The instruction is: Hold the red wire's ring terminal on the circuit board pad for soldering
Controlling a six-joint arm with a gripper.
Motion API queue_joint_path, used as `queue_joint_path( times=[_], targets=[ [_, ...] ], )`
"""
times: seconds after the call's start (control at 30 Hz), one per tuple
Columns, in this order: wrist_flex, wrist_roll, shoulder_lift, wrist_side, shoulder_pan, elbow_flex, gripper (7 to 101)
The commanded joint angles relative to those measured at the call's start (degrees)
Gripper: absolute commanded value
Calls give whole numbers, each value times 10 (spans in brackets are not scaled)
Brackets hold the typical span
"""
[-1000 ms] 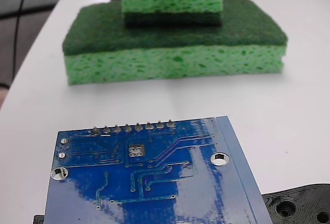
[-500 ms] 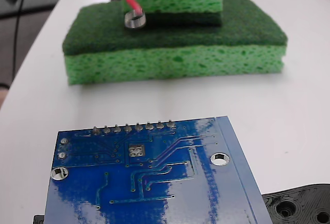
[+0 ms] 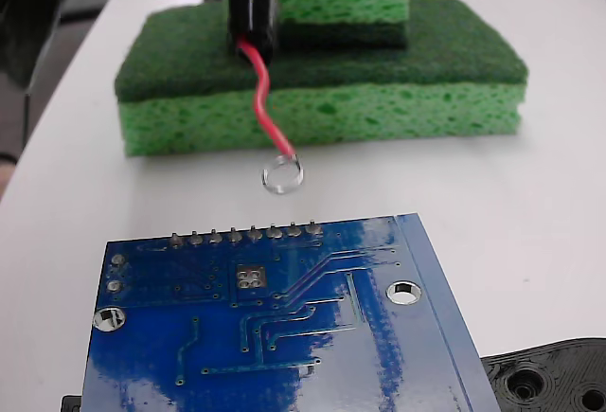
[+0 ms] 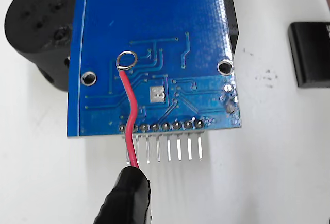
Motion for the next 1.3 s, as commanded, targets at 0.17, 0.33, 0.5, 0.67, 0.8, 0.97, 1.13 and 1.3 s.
queue_joint_path(
  times=[0.17, 0.33, 0.5, 0.67, 0.8, 0.97, 1.13, 1.3],
  targets=[
    [2, 0, -16, -14, 5, -16, 1003],
    [3, 0, -27, -14, 11, -21, 1003],
    [3, -1, -32, -12, 13, -20, 1003],
    [0, 0, -32, -13, 13, -15, 1003],
    [0, 1, -26, -11, 11, -10, 1003],
    [-4, 2, -25, -11, 12, -5, 1003],
    [-5, 1, -26, -11, 13, -4, 1003],
    [-10, 1, -27, -11, 13, -1, 1003]
  ],
)
